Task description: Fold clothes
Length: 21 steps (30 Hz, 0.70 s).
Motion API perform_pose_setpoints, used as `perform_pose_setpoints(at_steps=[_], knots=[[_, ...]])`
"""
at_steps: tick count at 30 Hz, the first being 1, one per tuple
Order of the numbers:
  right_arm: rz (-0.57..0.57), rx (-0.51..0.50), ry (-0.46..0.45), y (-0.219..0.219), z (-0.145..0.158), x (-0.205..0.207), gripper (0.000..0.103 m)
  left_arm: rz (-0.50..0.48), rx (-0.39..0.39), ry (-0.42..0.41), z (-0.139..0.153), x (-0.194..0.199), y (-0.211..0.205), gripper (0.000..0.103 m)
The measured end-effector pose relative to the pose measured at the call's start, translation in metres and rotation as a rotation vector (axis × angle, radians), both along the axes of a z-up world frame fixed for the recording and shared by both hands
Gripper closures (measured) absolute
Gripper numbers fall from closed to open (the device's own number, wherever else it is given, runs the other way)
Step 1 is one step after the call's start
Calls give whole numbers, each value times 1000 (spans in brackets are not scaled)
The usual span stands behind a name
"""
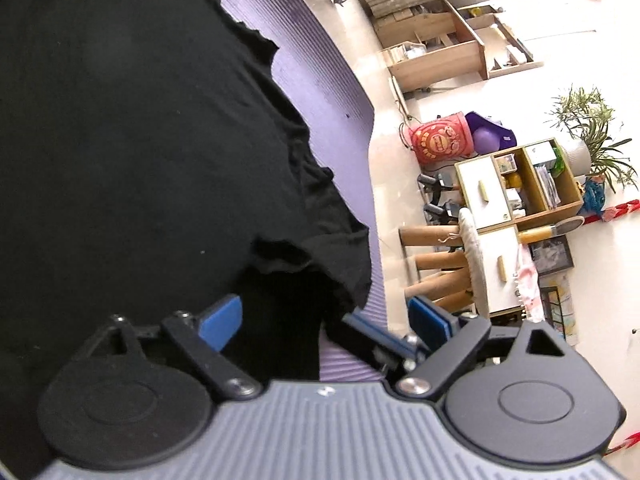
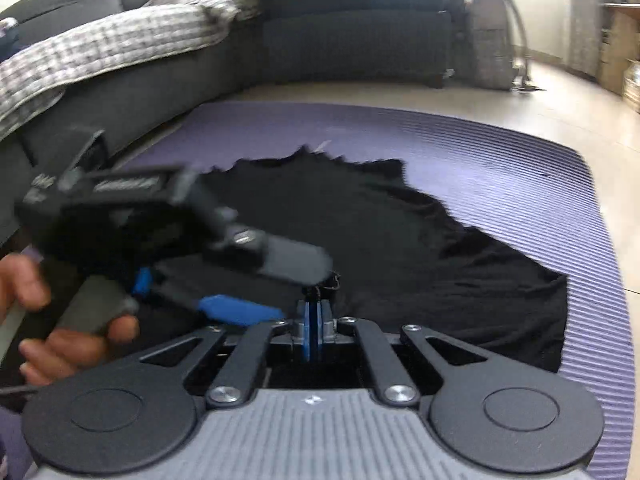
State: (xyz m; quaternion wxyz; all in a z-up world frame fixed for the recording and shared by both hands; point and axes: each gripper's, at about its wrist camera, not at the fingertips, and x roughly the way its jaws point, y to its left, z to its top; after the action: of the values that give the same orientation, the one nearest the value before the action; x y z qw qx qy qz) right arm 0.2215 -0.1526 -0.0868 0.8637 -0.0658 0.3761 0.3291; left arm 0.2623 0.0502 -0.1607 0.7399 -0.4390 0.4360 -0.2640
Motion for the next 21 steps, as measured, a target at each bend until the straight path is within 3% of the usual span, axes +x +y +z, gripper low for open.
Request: perform_pose_setpoints(at_steps=[5, 7, 8, 9, 12, 16, 21], knots=[[50, 0, 19, 7, 1, -7, 101, 23, -32, 76, -12, 0, -1, 39], [54, -1, 25, 8, 0, -5, 101, 61, -24, 84, -14, -1, -1, 52], [57, 1, 28, 8, 1, -4, 101, 69, -20, 88, -14, -1, 0, 65], [60, 3, 33, 8, 1, -4, 101, 73, -27, 93, -14, 0, 0, 96], [63, 6, 54, 11, -2, -1, 93, 89, -22, 97, -13, 0, 2, 100], [23, -18, 12, 6, -1, 2, 66, 146, 167, 33, 17, -6, 4, 100], [-70, -35, -7, -10, 2, 12, 55, 191, 450, -9, 58, -21, 6, 100]])
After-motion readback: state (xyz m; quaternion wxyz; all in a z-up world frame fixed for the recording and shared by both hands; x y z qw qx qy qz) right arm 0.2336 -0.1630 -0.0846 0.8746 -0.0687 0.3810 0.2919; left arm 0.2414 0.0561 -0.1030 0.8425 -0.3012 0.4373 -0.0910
